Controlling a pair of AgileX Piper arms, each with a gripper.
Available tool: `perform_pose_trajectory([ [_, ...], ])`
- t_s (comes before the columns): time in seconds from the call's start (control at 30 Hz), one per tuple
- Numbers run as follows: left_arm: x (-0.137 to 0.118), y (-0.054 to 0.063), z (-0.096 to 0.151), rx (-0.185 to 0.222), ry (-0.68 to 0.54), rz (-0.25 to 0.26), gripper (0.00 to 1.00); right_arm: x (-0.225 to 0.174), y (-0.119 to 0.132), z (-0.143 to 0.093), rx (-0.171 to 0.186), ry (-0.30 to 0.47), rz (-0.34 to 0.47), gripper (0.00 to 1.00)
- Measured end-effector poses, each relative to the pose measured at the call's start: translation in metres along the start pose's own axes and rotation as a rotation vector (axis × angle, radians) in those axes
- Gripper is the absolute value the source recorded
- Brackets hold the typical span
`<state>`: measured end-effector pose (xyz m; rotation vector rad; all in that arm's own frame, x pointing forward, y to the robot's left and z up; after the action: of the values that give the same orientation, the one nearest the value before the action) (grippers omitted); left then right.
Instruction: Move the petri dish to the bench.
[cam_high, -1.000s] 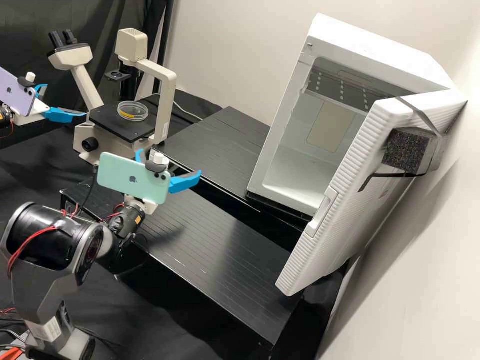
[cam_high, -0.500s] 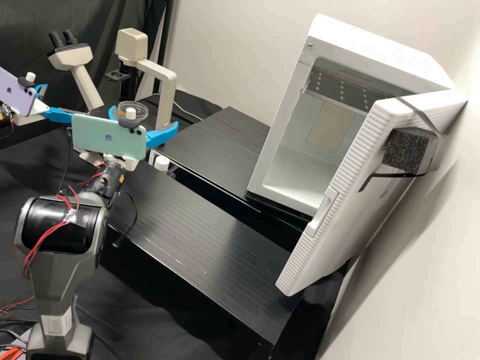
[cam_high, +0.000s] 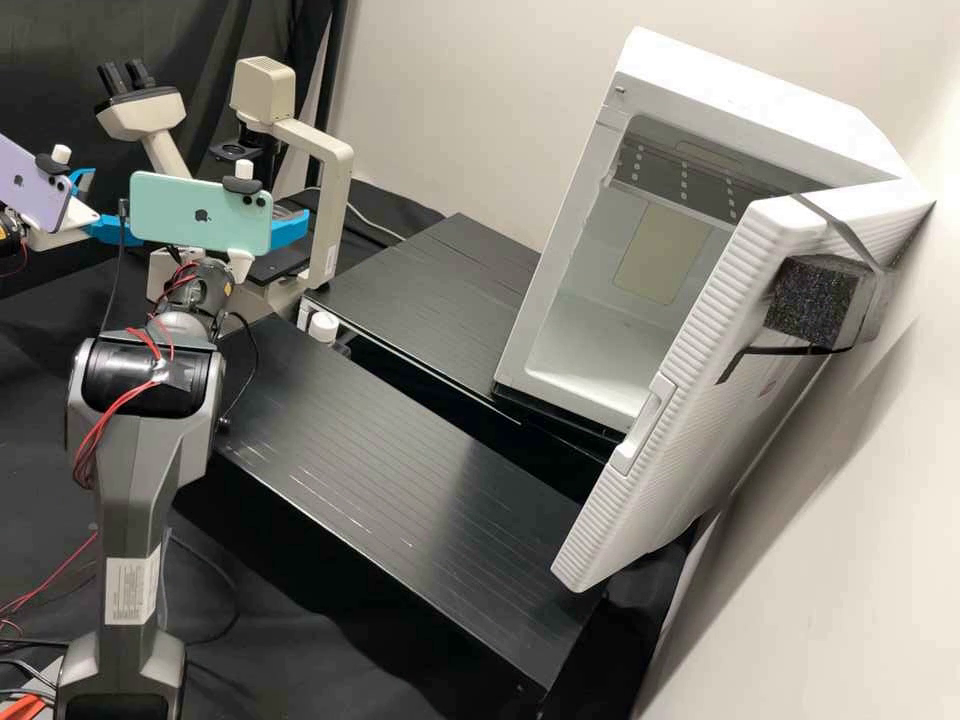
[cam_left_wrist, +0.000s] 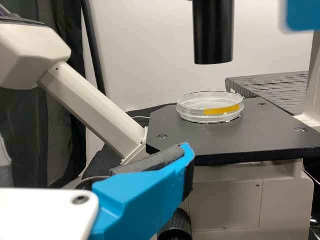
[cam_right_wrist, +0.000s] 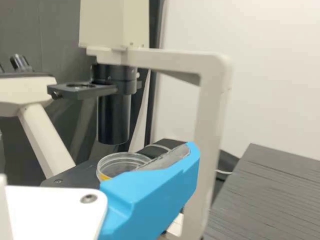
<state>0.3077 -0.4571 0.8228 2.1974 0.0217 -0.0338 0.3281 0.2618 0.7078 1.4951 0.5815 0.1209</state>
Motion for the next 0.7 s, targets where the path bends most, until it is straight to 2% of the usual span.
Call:
perform_pose_trajectory([
  [0.07,0.0,0.0,0.0,0.0,0.0,0.0,1.0,0.011,-0.003,-0.002,0.019,-0.012,-0.011,1.0],
  [0.1,0.0,0.0,0.0,0.0,0.0,0.0,1.0,0.016,-0.005,-0.003,0.018,-0.016,-0.018,1.0],
  [0.27,0.0,0.0,0.0,0.0,0.0,0.0,1.0,0.04,-0.015,-0.009,-0.009,-0.045,-0.037,1.0],
  [0.5,0.0,0.0,0.0,0.0,0.0,0.0,1.0,0.064,-0.035,-0.003,-0.022,-0.108,-0.074,1.0],
  [0.63,0.0,0.0,0.0,0.0,0.0,0.0,1.0,0.074,-0.042,0.004,0.01,-0.148,-0.061,1.0],
  [0.7,0.0,0.0,0.0,0.0,0.0,0.0,1.0,0.079,-0.043,0.007,0.014,-0.163,-0.054,1.0],
])
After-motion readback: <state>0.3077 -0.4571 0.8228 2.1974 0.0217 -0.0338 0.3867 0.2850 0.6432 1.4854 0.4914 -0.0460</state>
